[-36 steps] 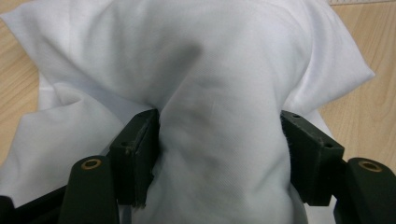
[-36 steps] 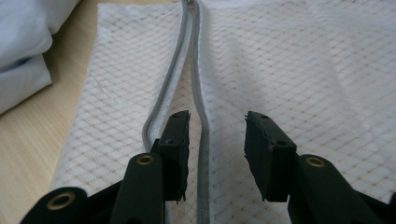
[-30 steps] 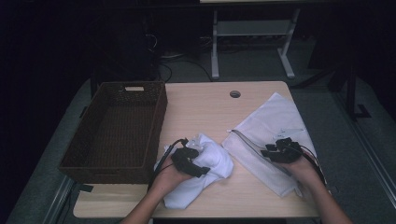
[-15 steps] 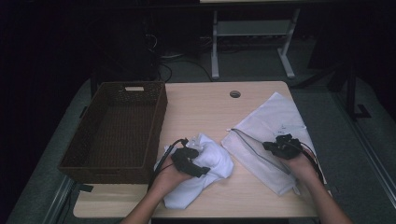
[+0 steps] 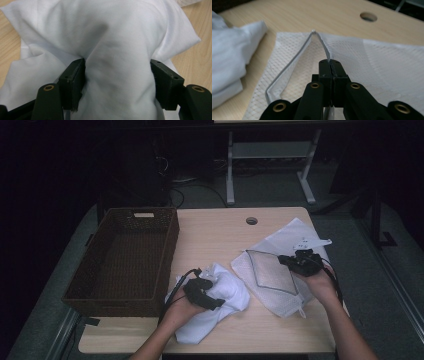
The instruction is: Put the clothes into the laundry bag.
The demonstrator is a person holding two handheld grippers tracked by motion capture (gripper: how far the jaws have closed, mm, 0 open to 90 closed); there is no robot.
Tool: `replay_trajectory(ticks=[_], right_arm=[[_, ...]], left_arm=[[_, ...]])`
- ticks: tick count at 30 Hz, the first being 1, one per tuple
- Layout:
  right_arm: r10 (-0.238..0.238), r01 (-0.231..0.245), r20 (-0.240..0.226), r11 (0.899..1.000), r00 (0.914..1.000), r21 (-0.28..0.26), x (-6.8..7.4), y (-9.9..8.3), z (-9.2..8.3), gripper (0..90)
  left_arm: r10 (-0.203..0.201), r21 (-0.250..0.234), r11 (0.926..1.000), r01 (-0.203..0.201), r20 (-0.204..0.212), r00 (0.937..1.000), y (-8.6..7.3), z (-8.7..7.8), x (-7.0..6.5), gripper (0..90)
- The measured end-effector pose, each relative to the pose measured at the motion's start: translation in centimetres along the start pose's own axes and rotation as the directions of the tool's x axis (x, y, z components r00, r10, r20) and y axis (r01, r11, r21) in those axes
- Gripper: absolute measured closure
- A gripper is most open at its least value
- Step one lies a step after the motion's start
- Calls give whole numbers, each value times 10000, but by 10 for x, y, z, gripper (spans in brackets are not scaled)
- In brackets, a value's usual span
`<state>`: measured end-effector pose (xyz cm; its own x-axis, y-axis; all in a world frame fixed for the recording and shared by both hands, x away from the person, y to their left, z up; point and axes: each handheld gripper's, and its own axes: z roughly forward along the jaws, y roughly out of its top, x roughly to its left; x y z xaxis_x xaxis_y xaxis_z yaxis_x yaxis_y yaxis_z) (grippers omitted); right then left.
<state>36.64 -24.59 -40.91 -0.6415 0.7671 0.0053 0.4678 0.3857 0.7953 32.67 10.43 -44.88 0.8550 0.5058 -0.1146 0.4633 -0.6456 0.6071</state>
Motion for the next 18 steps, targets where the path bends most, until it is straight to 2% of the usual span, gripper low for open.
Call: replay_trajectory(ticks=[4,7,13,16,18], right_arm=[[36,-38,-39,9989,10000,-460,-1,11,-12,879],[45,-48,-52,9981,10000,-613,-1,13,-16,880],[58,-66,-129,9979,9999,-649,-1,12,-18,879],[76,-90,-174,9964,9998,-845,-2,11,-20,877],[84,-104,-232,9961,9997,-878,-2,10,-21,877]], left_arm=[[-14,7,10000,14,3,10000,0,0,0,325],[-12,-4,10000,12,-6,10000,0,0,0,324],[-2,5,10000,2,-22,10000,0,0,0,325],[10,8,10000,-9,-33,10000,0,0,0,327],[154,36,9999,-154,-120,9998,1,-1,-1,376]])
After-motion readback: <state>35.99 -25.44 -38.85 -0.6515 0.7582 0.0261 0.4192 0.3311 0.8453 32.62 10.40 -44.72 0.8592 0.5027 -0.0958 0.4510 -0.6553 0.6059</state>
